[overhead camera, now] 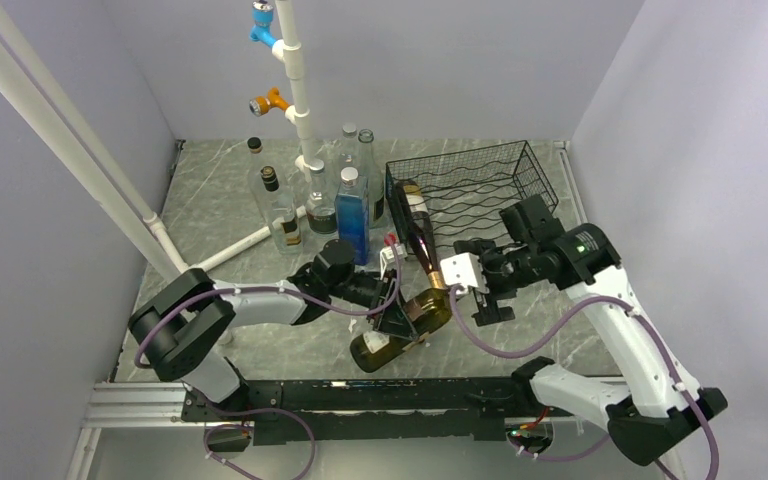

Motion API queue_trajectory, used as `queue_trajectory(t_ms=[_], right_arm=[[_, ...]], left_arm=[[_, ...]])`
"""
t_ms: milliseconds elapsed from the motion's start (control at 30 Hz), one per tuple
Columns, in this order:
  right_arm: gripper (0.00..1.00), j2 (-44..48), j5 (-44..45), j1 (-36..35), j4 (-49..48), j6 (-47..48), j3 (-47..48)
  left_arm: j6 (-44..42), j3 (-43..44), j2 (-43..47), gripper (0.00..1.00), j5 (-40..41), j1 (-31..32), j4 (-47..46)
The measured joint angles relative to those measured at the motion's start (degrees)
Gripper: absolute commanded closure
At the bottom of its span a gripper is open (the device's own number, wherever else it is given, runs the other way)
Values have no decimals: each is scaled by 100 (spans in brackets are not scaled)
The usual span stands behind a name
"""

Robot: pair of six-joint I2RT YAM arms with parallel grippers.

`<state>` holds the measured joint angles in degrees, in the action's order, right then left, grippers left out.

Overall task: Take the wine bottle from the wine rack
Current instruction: Place the wine bottle at the center of the board.

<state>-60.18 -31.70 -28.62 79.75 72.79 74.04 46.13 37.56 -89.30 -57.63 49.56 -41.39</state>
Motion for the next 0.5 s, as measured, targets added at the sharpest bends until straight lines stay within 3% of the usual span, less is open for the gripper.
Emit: queue_trajectory(t_ms=[500], right_arm=[[2, 848, -2090, 1486, -87, -903, 48]], left_arm=[[-610, -511, 1123, 100, 1008, 9, 638]])
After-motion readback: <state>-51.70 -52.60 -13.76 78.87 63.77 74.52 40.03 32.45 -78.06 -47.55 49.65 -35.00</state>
